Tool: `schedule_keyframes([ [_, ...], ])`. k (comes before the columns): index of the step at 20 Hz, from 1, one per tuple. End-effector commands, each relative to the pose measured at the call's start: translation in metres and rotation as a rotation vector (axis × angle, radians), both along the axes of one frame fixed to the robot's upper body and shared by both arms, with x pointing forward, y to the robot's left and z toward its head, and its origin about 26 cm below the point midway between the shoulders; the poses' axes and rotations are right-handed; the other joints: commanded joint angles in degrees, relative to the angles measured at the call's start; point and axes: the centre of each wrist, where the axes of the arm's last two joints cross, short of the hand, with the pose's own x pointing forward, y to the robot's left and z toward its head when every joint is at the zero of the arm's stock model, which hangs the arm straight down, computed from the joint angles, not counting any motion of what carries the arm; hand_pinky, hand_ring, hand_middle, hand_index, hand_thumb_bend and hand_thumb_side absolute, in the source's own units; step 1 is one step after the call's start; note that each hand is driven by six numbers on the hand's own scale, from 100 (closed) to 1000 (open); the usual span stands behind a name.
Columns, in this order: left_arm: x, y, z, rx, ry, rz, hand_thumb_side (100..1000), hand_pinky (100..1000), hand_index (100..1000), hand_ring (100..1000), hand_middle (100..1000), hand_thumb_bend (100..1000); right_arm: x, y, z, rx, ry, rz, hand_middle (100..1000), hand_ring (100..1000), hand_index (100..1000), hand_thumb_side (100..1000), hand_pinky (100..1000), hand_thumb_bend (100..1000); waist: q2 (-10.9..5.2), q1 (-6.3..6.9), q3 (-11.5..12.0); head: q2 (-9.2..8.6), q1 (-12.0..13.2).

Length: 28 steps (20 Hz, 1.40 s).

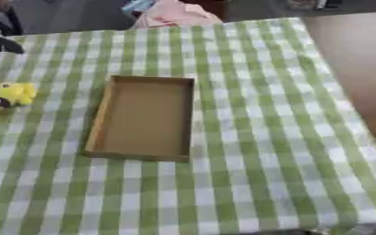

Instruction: Pick up objects on the table and place them in the box.

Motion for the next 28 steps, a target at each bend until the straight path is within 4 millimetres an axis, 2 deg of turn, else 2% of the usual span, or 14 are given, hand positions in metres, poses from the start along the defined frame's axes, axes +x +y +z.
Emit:
schedule_keyframes([
  [1,-0.001,0.008,0.013,0.011,-0.034,0.024,336,816,950,890,882,741,-0.002,0.000,0.011,-0.031,-0.026,0.007,691,769,910,755,816,100,-1.04,-0.08,0.08,0.07,0.09],
  [7,-0.002,0.009,0.007,0.003,-0.019,0.035,353,812,948,886,876,726,-0.002,0.000,0.010,-0.031,-0.023,0.006,691,769,910,756,816,100,-1.05,-0.06,0.07,0.01,0.25],
  [8,-0.002,0.010,0.004,-0.001,-0.012,0.044,390,796,939,875,866,689,-0.002,0.000,0.010,-0.030,-0.023,0.005,691,770,910,755,816,100,-1.05,-0.05,0.03,-0.02,0.27],
  [10,-0.003,0.011,-0.001,-0.006,0.005,0.067,394,788,935,871,863,680,-0.002,-0.001,0.010,-0.029,-0.024,0.004,691,770,910,755,816,100,-1.04,-0.02,-0.05,-0.10,0.32],
  [17,-0.008,0.021,-0.010,-0.009,0.031,0.148,355,772,920,858,849,624,-0.002,-0.001,0.010,-0.028,-0.024,0.001,691,769,910,755,817,100,-0.96,0.06,-0.10,-0.15,0.25],
  [19,-0.010,0.025,-0.012,-0.015,0.035,0.176,367,743,910,839,837,577,-0.002,-0.001,0.010,-0.028,-0.024,0.001,691,769,910,755,817,100,-0.97,0.05,-0.08,-0.13,0.24],
  [23,-0.013,0.029,-0.017,-0.016,0.050,0.217,355,722,906,813,823,567,-0.002,-0.001,0.010,-0.028,-0.023,0.001,690,769,910,755,817,100,-0.96,0.04,-0.08,-0.20,0.28],
  [25,-0.013,0.030,-0.021,-0.015,0.058,0.221,311,667,891,763,808,526,-0.002,-0.001,0.010,-0.027,-0.023,0.001,690,769,910,756,817,100,-0.94,0.02,-0.10,-0.22,0.29],
  [26,-0.013,0.030,-0.023,-0.020,0.060,0.220,256,573,863,682,771,478,-0.002,-0.001,0.010,-0.027,-0.022,0.002,690,769,910,756,817,100,-0.93,0.00,-0.12,-0.22,0.28],
  [28,-0.014,0.030,-0.025,-0.033,0.059,0.212,205,501,825,617,712,415,-0.002,-0.001,0.009,-0.026,-0.022,0.002,689,769,910,757,818,100,-0.91,-0.01,-0.15,-0.23,0.28],
])
